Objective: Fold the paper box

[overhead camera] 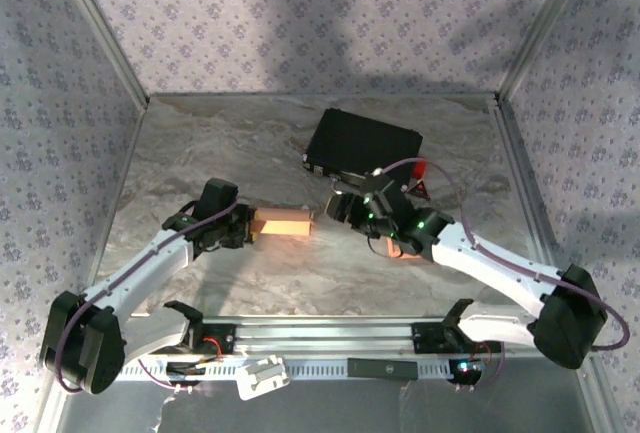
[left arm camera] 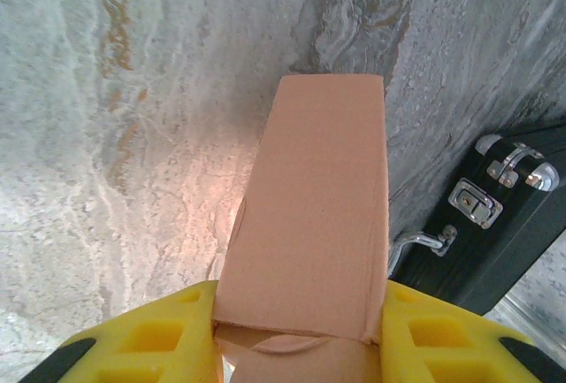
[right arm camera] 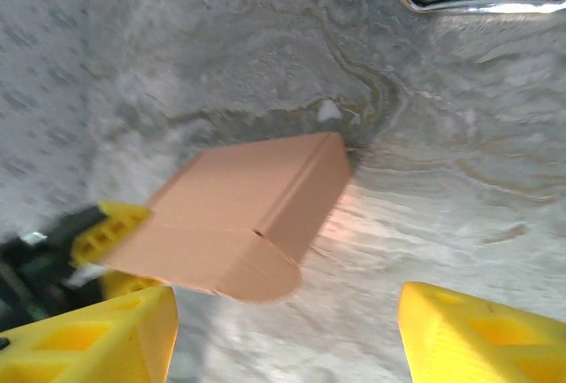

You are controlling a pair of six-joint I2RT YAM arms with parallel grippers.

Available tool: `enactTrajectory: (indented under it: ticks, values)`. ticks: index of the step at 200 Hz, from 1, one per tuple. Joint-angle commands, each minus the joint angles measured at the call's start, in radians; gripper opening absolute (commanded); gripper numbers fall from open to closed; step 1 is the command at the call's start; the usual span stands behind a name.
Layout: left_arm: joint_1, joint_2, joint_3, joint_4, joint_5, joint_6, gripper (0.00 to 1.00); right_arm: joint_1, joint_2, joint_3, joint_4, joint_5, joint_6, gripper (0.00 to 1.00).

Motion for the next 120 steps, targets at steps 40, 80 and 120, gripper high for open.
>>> enactTrajectory:
  ticks: [40,80,120]
  values:
    - [0.001,-0.031,0.039,-0.127,-0.059,-0.039,0.25,0.289,0.038,0.031,-0.049,0.481,-0.347,0.69]
    - [0.0,-0.031,0.045,-0.138,-0.063,-0.039,0.25,0.318,0.197,0.121,0.01,0.452,-0.47,0.69]
    - [0.006,-0.033,0.047,-0.142,-0.063,-0.036,0.25,0.294,0.315,0.213,-0.019,0.433,-0.49,0.7]
